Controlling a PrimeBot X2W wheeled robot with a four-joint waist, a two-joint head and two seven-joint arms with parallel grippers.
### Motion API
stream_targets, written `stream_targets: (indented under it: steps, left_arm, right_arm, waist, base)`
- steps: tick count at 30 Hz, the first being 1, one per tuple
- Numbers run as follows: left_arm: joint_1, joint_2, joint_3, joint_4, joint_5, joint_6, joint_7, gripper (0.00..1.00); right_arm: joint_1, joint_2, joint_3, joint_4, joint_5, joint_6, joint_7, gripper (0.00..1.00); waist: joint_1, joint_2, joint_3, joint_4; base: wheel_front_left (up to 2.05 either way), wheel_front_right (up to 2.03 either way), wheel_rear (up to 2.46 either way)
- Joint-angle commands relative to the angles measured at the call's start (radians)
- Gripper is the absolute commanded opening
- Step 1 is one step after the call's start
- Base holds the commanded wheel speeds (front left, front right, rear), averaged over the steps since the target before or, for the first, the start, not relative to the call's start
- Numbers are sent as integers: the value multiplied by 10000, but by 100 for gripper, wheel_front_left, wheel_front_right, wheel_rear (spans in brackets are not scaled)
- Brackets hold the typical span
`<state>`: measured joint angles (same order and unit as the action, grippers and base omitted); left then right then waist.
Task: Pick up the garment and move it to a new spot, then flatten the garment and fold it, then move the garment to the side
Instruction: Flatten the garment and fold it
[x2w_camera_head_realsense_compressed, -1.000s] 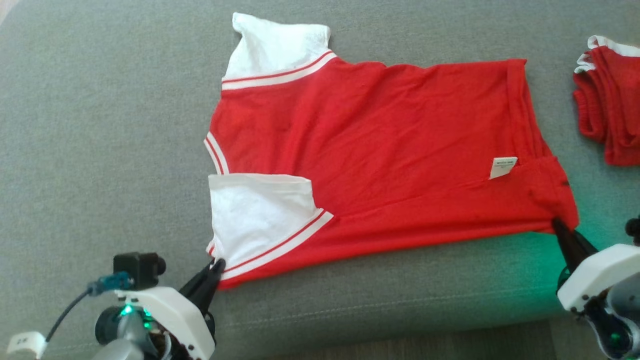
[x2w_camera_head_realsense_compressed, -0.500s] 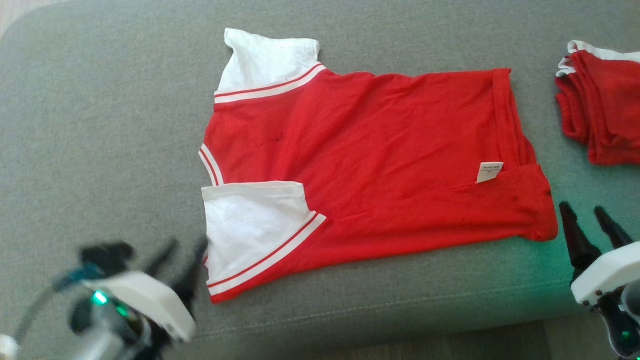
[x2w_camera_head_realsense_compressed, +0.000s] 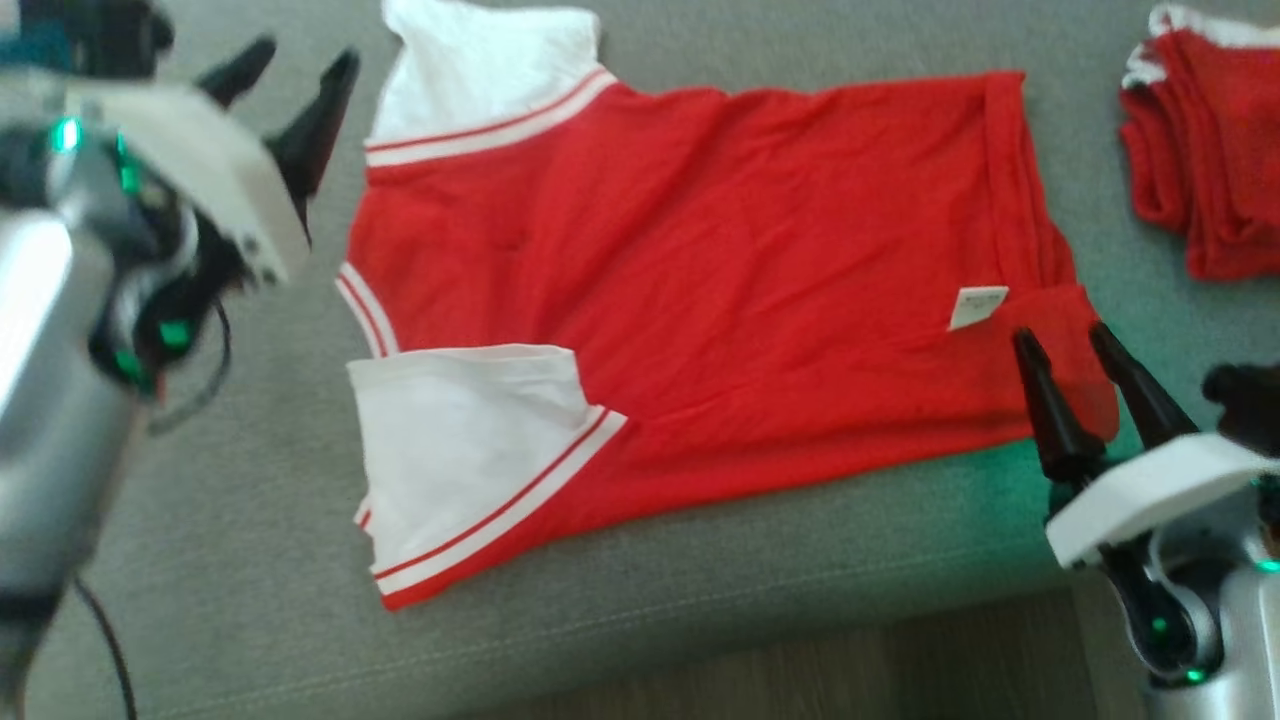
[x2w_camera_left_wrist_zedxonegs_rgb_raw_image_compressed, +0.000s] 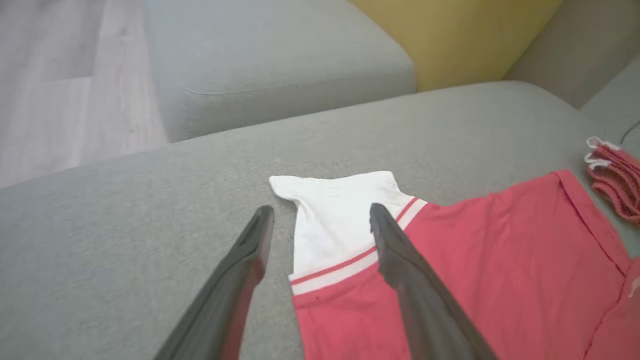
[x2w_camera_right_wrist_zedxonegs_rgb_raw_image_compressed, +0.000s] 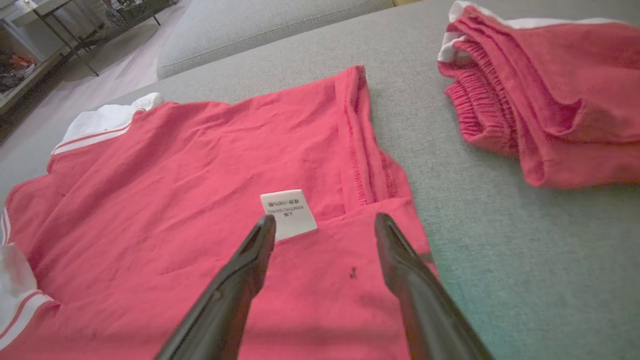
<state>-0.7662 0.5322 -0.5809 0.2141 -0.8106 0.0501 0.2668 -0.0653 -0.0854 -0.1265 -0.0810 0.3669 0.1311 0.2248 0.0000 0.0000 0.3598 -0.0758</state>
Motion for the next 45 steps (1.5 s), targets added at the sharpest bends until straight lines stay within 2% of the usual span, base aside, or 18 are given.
stream_targets:
  steps: [1,3,4,11,20,24,25,28,30,39,41,42,43,45]
  left_arm:
    - [-1040,293,328,356,32,-317,313,100]
    - [-1900,261,233,1122,129,-603,651,100]
    - [-1900,261,233,1122,129,-603,651,100]
    - [-4050,210,-59,3646,775,-838,1250,100]
    - [-5236,435,-525,5442,1330,-1262,1537,100]
    - [-5306,559,-749,5953,1392,-1442,1776,100]
    - [-5296,583,-846,6116,1316,-1542,2006,94]
    - [-5352,576,-912,6169,1156,-1641,2225,90]
    - [-5378,553,-956,6143,1046,-1683,2380,100]
    - [-5106,549,-1048,5898,460,-1758,3117,100]
    - [-4993,540,-1044,5888,345,-1761,3226,79]
    - [-4954,543,-1069,5860,319,-1763,3274,35]
    - [-4916,532,-1062,5829,252,-1766,3306,0]
    - [-4830,494,-1060,5774,77,-1774,3447,0]
  right_arm:
    - [-371,-29,294,-392,-9,-4,-57,100]
    - [-554,11,469,-415,26,-4,-86,100]
    - [-554,11,469,-415,26,-4,-86,100]
    - [-1189,70,1054,-84,114,-4,-541,100]
    - [-1716,23,1675,308,423,-4,-1028,100]
    - [-1822,-16,1734,418,487,-4,-1174,100]
    - [-1847,-36,1716,437,518,-4,-1201,100]
    - [-1873,-84,1585,422,538,-4,-1247,100]
    - [-1872,-132,1476,414,515,-4,-1256,100]
    - [-1788,-243,1238,122,443,-4,-1137,100]
    - [-1817,-229,1261,47,447,-4,-1082,100]
    - [-1838,-223,1275,16,454,-4,-1056,100]
    - [-1868,-219,1286,-10,457,-4,-1035,100]
    - [-1980,-241,1335,-15,485,-4,-995,100]
  waist:
    - [0,0,589,-354]
    - [0,0,975,-576]
    - [0,0,975,-576]
    - [0,0,2010,-1269]
    - [0,0,2677,-1978]
    - [0,0,2684,-2210]
    - [0,0,2654,-2259]
    - [0,0,2566,-2262]
    - [0,0,2485,-2219]
    - [0,0,2278,-2051]
    - [0,0,2283,-2069]
    - [0,0,2294,-2075]
    - [0,0,2309,-2082]
    - [0,0,2329,-2086]
  base:
    - [0,0,0]
    - [0,0,0]
    - [0,0,0]
    - [0,0,0]
    - [0,0,0]
    - [0,0,0]
    - [0,0,0]
    - [0,0,0]
    - [0,0,0]
    - [0,0,0]
    - [0,0,0]
    - [0,0,0]
    - [0,0,0]
    - [0,0,0]
